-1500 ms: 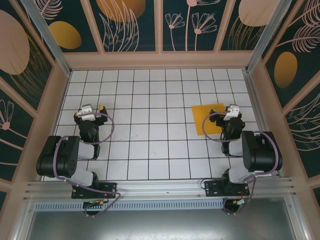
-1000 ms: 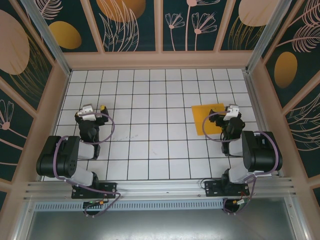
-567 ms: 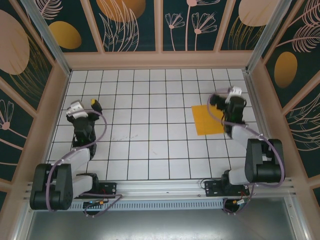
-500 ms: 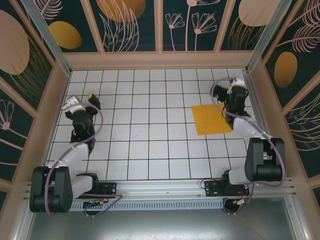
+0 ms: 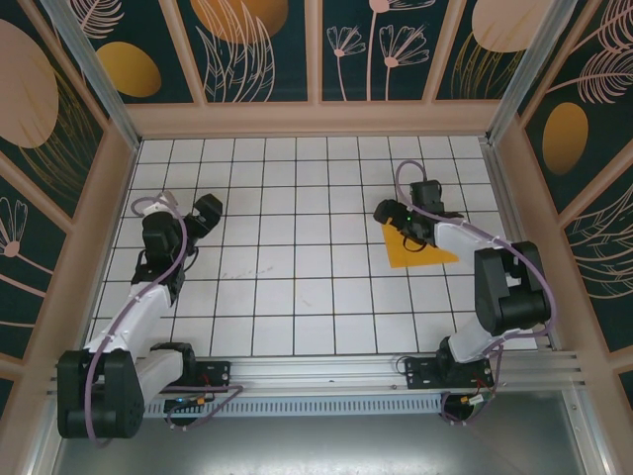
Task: Fold a paper plane with a square sheet of paper (pick it up from the middle)
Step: Move the square sheet of paper to the center of the table.
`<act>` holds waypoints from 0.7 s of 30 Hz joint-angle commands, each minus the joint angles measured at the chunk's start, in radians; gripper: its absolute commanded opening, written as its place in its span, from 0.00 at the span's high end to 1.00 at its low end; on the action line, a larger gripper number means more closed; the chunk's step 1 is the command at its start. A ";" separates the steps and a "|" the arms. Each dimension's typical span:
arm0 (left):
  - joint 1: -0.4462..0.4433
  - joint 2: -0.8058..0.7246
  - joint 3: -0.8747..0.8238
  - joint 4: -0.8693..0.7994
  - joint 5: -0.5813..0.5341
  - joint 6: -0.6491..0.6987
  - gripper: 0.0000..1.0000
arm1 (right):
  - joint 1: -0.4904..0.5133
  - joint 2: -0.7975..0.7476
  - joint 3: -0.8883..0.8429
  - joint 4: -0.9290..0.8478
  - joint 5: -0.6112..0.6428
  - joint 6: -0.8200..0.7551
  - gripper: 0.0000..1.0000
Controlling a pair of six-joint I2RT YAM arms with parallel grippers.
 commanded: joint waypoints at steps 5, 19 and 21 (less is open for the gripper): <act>-0.039 -0.034 -0.045 0.064 0.175 -0.051 0.01 | 0.060 0.062 -0.081 -0.024 0.044 0.149 0.08; -0.129 -0.015 -0.041 0.025 0.137 -0.026 0.01 | 0.459 0.323 0.149 0.044 0.000 0.370 0.18; -0.135 -0.010 -0.035 0.010 0.131 -0.023 0.01 | 0.483 0.298 0.204 0.017 0.017 0.353 0.19</act>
